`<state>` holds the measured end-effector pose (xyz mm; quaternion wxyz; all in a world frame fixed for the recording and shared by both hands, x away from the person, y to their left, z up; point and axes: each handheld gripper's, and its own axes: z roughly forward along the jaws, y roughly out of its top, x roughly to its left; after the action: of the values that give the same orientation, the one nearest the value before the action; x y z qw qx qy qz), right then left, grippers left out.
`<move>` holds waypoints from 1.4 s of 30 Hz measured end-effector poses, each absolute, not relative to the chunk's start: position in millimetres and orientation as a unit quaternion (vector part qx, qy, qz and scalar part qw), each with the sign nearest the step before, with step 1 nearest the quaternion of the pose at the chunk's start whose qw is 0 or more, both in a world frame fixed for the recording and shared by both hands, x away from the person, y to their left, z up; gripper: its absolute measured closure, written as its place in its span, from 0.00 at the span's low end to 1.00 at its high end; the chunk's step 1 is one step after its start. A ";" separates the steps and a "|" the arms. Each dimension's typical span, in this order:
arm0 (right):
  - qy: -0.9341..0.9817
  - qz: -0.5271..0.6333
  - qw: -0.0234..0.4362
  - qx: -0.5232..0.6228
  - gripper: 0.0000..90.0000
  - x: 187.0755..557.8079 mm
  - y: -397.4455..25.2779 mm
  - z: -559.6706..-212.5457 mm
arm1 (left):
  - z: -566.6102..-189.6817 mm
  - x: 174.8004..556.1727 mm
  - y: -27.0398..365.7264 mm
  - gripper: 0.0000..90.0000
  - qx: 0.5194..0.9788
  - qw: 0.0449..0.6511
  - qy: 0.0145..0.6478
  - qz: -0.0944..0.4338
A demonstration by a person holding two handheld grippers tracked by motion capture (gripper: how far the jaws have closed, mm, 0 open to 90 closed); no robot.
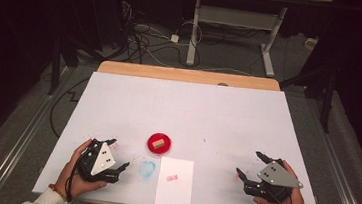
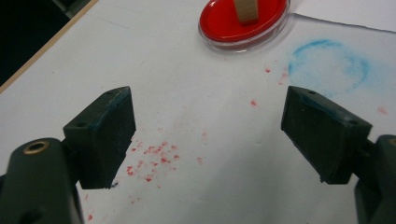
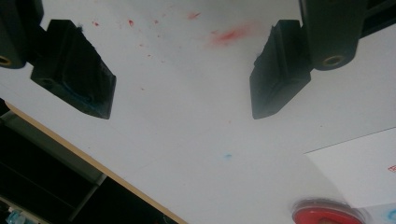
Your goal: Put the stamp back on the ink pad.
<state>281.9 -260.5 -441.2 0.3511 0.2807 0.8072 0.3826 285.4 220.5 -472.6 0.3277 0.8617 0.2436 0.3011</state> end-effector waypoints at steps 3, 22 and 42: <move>0.808 0.383 0.350 0.278 0.25 282.1 -259.3 -441.2 | -471.9 285.0 220.2 0.19 0.860 0.331 0.245 0.302; 0.806 0.383 0.361 0.272 0.25 274.4 -257.8 -436.5 | -470.0 281.7 217.1 0.19 0.859 0.335 0.237 0.305; 0.806 0.382 0.360 0.274 0.25 276.2 -260.0 -437.9 | -471.0 285.3 216.2 0.19 0.861 0.328 0.245 0.301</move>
<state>276.2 -260.0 -437.9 0.3602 0.2742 0.8056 0.3821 285.3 216.2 -471.0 0.3280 0.8612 0.2449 0.3012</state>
